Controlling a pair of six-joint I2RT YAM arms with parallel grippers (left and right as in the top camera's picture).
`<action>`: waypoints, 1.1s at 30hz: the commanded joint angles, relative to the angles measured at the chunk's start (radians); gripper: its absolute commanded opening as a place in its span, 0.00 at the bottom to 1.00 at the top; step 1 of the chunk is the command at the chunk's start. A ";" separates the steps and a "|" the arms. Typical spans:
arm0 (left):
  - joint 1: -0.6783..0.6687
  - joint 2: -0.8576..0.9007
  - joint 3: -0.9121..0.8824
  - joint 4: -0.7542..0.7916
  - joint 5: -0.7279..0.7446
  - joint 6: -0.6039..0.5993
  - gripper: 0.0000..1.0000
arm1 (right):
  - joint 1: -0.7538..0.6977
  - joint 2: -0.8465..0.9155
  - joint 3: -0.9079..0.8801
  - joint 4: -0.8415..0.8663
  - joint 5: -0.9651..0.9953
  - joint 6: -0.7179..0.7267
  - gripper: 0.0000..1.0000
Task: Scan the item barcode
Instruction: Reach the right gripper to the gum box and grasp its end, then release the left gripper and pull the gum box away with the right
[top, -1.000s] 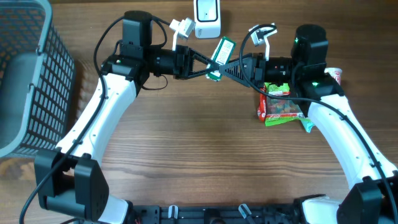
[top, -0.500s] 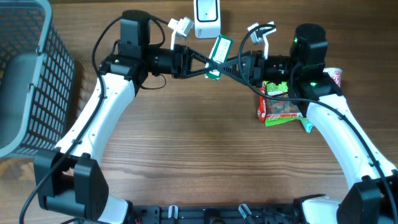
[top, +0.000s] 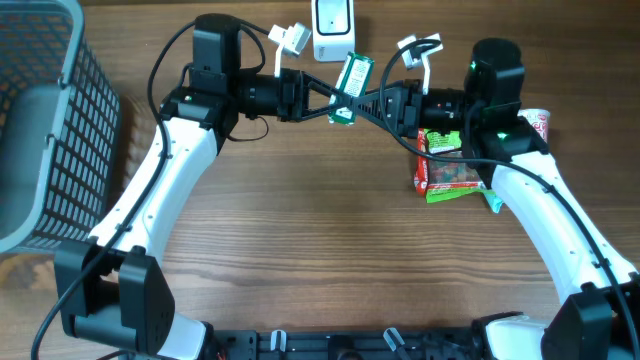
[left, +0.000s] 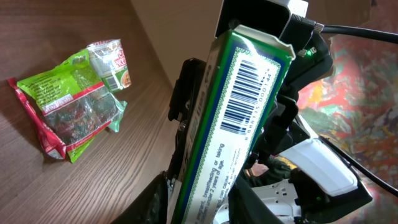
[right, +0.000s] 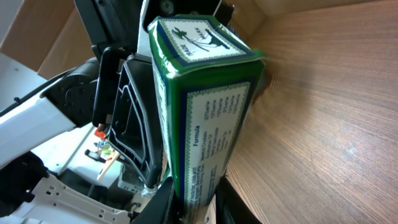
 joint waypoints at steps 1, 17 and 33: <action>-0.007 -0.008 0.015 0.005 0.008 -0.002 0.29 | 0.013 0.011 -0.006 0.003 0.021 -0.027 0.19; -0.006 -0.008 0.015 -0.008 0.054 -0.003 0.04 | 0.013 0.011 -0.006 0.081 -0.018 0.032 0.43; -0.006 -0.008 0.015 -0.008 0.054 -0.002 0.10 | 0.012 0.011 -0.005 0.184 -0.038 0.068 0.33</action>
